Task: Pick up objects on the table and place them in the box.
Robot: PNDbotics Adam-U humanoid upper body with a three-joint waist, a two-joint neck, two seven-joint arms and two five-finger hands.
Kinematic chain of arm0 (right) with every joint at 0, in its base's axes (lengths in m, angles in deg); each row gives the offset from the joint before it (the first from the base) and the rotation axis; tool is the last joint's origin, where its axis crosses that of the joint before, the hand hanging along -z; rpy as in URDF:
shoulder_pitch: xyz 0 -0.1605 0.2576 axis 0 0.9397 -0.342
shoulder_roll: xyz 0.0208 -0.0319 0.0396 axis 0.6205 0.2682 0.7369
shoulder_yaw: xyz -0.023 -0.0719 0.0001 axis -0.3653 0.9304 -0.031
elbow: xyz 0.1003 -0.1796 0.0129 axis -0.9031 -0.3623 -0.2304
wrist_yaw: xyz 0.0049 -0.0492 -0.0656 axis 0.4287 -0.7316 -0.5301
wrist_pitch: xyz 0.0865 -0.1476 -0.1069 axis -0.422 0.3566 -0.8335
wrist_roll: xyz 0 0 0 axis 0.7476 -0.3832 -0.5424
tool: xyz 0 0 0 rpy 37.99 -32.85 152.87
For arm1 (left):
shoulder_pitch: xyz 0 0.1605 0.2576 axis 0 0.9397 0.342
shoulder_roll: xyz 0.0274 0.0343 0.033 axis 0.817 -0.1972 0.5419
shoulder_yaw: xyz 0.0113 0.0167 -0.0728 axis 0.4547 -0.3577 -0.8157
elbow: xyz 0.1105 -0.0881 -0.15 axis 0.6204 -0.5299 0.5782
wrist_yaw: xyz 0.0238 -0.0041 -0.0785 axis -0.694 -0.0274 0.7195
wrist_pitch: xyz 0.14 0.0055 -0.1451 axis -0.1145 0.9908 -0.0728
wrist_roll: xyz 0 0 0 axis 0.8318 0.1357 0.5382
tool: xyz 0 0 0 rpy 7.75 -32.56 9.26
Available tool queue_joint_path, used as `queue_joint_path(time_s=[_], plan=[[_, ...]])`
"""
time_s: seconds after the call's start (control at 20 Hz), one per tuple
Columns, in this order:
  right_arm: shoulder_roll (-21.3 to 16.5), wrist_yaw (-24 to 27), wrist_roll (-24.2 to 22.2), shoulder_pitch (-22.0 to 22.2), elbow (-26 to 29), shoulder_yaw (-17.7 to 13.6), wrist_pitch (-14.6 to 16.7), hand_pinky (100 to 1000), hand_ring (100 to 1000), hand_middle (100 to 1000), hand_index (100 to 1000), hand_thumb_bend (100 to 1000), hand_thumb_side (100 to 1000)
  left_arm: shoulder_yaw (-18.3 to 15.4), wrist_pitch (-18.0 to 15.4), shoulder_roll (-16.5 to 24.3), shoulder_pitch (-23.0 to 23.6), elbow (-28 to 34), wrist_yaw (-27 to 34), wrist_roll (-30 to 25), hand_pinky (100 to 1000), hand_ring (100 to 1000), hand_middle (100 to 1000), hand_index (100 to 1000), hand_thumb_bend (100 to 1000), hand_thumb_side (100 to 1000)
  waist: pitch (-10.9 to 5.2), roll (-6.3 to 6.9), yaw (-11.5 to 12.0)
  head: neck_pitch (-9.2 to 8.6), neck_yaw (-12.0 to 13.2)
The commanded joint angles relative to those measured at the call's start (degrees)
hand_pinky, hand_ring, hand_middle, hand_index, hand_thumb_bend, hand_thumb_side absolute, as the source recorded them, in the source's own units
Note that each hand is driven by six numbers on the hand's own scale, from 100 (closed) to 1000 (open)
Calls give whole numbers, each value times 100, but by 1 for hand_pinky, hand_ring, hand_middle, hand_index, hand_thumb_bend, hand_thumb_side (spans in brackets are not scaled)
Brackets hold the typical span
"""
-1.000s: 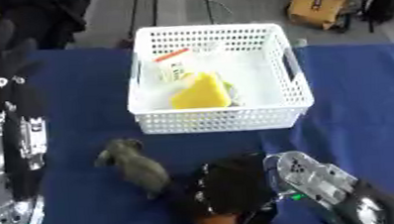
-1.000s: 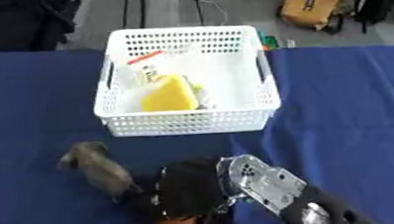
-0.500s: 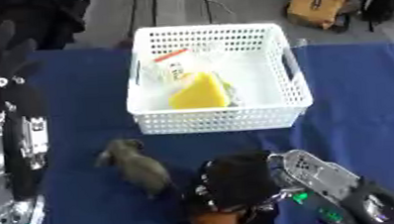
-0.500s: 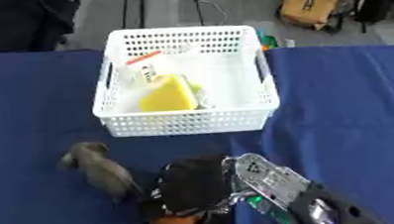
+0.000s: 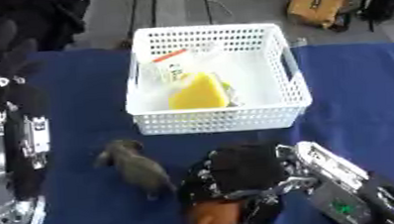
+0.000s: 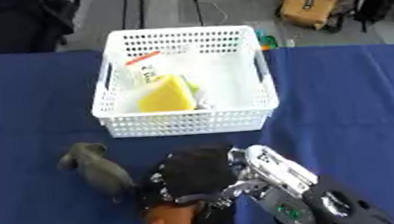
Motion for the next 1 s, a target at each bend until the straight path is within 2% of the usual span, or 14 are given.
queue_joint_path(time_s=[0.05,0.1,0.5,1.0], plan=[[-115,260,-1331,-120,171,-132,1170,121,362,509,682,170,256,-42,9,44,-28,82,-11,10,818,906,968,897,100,910,-120,34,-8,-62,15],[-120,312,-1363,-148,185,-142,1170,114,358,496,659,138,262,-42,10,45,-25,82,-12,10,819,906,969,898,100,908,-127,32,-12,-66,16],[-200,616,-1467,-410,218,-223,1170,110,354,512,641,100,284,-41,13,59,-12,82,-5,-4,819,906,968,899,100,904,-179,22,-48,-100,27],[-339,731,-1295,-792,258,-309,1170,104,357,510,629,100,301,-46,13,80,-3,82,2,-9,821,906,969,901,100,901,-220,19,-70,-90,7]])
